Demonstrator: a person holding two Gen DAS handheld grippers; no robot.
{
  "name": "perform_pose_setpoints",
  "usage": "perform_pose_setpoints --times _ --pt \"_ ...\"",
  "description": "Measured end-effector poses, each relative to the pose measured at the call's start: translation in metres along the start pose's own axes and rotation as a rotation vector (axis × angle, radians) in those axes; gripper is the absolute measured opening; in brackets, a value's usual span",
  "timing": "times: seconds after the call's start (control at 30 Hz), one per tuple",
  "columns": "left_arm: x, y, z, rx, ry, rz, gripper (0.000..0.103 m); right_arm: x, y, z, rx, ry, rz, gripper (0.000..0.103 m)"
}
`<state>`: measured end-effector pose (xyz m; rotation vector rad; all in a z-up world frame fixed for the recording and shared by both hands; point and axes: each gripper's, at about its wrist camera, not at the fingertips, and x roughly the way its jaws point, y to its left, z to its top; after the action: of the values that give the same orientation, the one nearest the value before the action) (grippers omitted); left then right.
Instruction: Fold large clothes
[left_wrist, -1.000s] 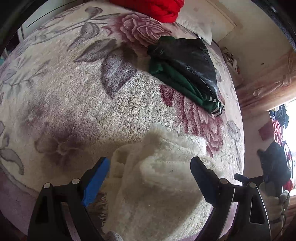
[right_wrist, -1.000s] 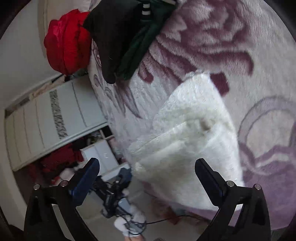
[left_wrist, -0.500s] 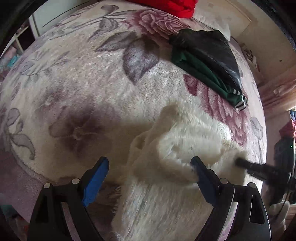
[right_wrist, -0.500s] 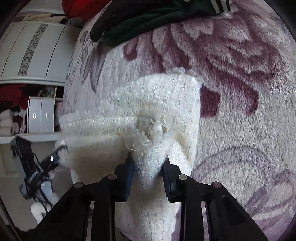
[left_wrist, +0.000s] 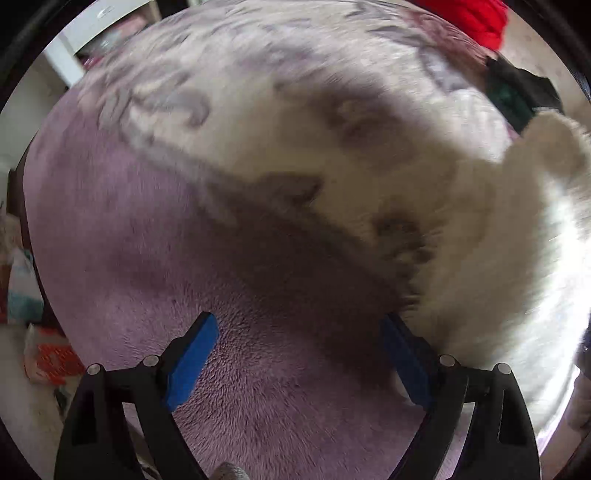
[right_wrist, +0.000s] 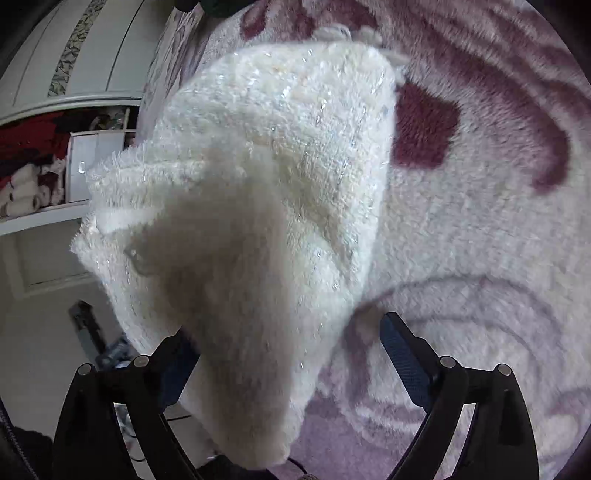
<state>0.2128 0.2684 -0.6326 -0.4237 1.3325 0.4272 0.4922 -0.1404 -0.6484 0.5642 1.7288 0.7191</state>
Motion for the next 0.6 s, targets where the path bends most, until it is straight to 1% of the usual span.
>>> perform_pose_setpoints --times 0.07,0.1,0.17,0.23,0.27,0.3,0.33,0.4,0.43,0.5,0.6 --pt "0.011 0.003 -0.002 -0.017 -0.010 -0.015 0.090 0.010 -0.006 0.012 -0.012 -0.025 0.082 0.098" --pt "0.017 0.004 -0.001 -0.024 -0.013 -0.030 0.090 0.014 -0.004 0.017 -0.035 -0.040 0.104 0.098" --pt "0.027 0.005 0.002 -0.025 -0.009 -0.032 0.090 0.022 0.005 0.025 -0.080 -0.056 0.136 0.098" --pt "0.035 0.008 0.005 -0.022 -0.006 -0.045 0.094 0.031 0.015 0.030 -0.101 -0.068 0.118 0.097" --pt "0.037 0.011 0.006 -0.027 -0.006 -0.062 0.098 0.032 0.019 0.030 -0.089 -0.085 0.118 0.092" --pt "0.038 0.014 0.007 -0.036 -0.009 -0.087 0.101 0.030 0.019 0.029 -0.069 -0.102 0.131 0.077" --pt "0.039 0.015 0.007 -0.036 -0.008 -0.099 0.102 0.025 0.017 0.026 -0.029 -0.127 0.150 0.064" --pt "0.039 0.014 0.007 -0.031 -0.008 -0.093 0.103 0.005 0.005 0.013 0.114 -0.197 0.189 0.052" --pt "0.039 0.013 0.007 -0.029 -0.002 -0.084 0.103 -0.002 -0.002 0.004 0.181 -0.228 0.211 0.049" --pt "0.042 0.010 0.011 -0.033 0.022 -0.071 0.103 -0.013 -0.016 -0.023 0.315 -0.292 0.264 0.046" --pt "0.048 0.006 0.030 -0.040 0.118 -0.075 0.103 -0.026 -0.040 -0.076 0.529 -0.410 0.405 0.045"
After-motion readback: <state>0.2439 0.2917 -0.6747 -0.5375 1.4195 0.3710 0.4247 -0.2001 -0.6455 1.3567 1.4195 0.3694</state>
